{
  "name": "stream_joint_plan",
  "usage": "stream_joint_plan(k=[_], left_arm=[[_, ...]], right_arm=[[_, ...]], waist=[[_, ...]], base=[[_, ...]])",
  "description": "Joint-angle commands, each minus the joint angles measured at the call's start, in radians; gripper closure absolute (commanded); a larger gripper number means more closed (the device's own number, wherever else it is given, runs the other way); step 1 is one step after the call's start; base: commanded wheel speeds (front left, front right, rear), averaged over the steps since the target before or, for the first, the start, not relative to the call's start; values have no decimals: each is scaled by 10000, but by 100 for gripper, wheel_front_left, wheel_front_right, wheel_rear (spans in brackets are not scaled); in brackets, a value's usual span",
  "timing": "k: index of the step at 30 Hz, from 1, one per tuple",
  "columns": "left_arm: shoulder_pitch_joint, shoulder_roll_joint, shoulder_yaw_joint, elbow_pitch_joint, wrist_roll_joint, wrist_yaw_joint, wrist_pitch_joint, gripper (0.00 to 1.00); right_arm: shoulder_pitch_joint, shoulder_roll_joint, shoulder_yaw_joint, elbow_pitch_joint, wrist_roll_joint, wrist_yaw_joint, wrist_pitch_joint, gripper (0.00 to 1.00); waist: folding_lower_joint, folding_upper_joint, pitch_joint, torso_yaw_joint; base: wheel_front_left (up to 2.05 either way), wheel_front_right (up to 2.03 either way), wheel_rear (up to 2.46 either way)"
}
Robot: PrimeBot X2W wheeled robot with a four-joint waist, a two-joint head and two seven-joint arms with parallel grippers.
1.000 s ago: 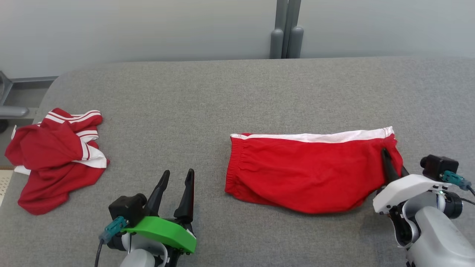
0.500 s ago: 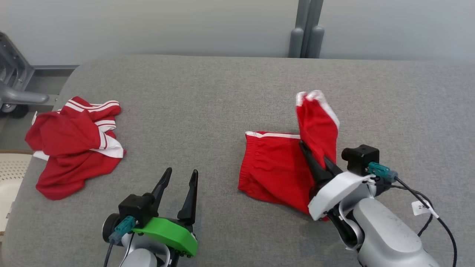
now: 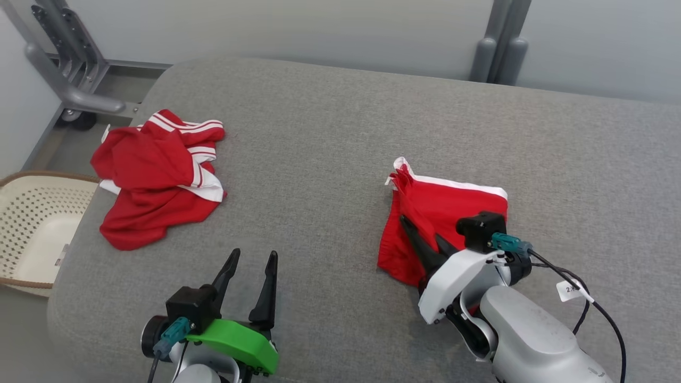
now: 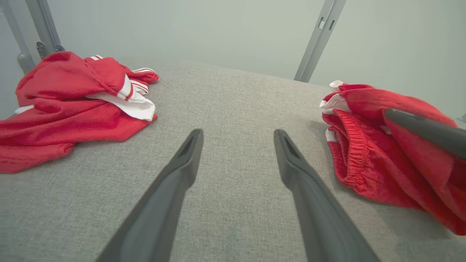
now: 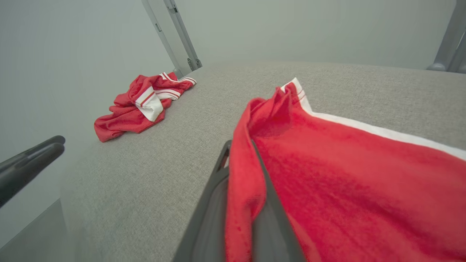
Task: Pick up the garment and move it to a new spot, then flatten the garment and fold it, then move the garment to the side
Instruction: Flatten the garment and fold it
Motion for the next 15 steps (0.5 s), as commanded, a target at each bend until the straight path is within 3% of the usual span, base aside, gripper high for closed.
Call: stream_joint_plan(k=[1, 2, 4, 10, 15], left_arm=[[159, 24, -13, 27, -70, 15, 7, 0], [158, 27, -6, 35, -94, 15, 7, 0], [168, 25, 21, 38, -131, 15, 7, 0], [290, 24, 223, 61, -69, 16, 7, 0], [267, 24, 245, -9, -26, 18, 5, 0]], right_arm=[[-124, -26, 6, 143, -9, -4, -30, 100], [-140, -14, -14, 307, -14, -4, -30, 94], [-167, 42, -58, 492, 20, -4, -30, 0], [143, 128, -287, -456, 295, -4, -30, 0], [932, -217, -1556, -1300, 299, -4, -29, 0]], waist=[[0, 0, 120, 310], [0, 0, 132, 372], [0, 0, 137, 438], [0, 0, 103, 245], [0, 0, 13, -78]], base=[[0, 0, 0], [0, 0, 0], [0, 0, 0], [0, 0, 0], [0, 0, 0]])
